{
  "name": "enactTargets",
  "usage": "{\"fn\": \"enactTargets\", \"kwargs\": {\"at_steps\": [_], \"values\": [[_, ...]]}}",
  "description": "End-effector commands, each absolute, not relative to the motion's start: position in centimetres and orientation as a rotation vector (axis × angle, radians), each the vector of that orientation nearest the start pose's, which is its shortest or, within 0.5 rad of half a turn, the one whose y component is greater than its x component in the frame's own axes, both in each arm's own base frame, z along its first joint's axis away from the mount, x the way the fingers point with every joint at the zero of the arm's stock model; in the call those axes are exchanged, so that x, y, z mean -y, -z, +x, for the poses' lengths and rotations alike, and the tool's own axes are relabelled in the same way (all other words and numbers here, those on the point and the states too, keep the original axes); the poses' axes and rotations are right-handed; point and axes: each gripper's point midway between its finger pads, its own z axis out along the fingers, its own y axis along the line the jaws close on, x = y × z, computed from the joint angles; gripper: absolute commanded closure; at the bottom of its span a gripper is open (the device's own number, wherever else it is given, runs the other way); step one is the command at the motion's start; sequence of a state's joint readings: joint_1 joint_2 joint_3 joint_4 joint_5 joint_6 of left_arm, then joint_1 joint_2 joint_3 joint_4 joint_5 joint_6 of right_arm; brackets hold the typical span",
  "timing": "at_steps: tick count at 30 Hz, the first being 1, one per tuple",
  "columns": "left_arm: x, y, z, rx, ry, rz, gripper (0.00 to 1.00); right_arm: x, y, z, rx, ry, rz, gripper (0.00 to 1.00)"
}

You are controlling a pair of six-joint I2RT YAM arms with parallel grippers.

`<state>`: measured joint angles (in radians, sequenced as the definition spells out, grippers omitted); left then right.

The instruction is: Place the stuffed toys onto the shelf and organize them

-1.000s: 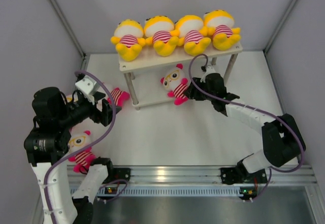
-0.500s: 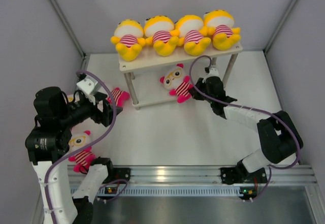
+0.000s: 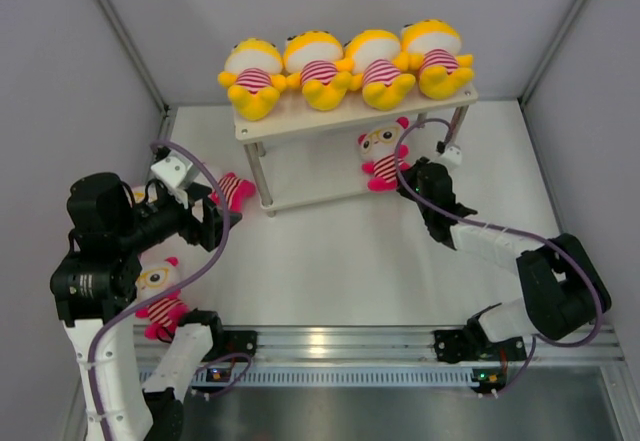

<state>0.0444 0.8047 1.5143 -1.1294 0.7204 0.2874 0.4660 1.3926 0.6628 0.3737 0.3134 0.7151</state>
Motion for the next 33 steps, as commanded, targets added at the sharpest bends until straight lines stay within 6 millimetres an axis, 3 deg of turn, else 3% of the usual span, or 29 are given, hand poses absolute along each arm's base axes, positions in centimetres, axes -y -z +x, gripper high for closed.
{"fn": "enactTargets", "kwargs": {"at_steps": [1, 12, 20, 23, 24, 27, 33], "values": [[10.0, -38.9, 16.8, -1.757, 0.481, 0.688, 0.16, -14.6, -16.4, 41.0, -1.763, -0.473, 0.559, 1.00], [9.8, -38.4, 16.8, -1.767, 0.467, 0.685, 0.16, -12.6, -15.4, 42.6, -1.768, -0.353, 0.564, 1.00], [9.8, -38.3, 17.0, -1.774, 0.465, 0.684, 0.16, -11.5, -15.7, 43.0, -1.762, -0.262, 0.527, 0.92], [9.7, -38.2, 16.9, -1.773, 0.459, 0.686, 0.16, -11.3, -16.0, 43.2, -1.770, -0.234, 0.501, 0.80], [9.6, -38.0, 17.1, -1.779, 0.453, 0.682, 0.16, -11.3, -16.2, 43.1, -1.775, -0.229, 0.494, 0.65], [9.4, -37.6, 17.2, -1.789, 0.439, 0.682, 0.16, -11.2, -16.2, 42.5, -1.782, -0.228, 0.474, 0.50], [7.4, -35.5, 18.4, -1.873, 0.328, 0.616, 0.15, -10.6, -17.7, 41.3, -1.766, -0.215, 0.434, 0.39]]}}
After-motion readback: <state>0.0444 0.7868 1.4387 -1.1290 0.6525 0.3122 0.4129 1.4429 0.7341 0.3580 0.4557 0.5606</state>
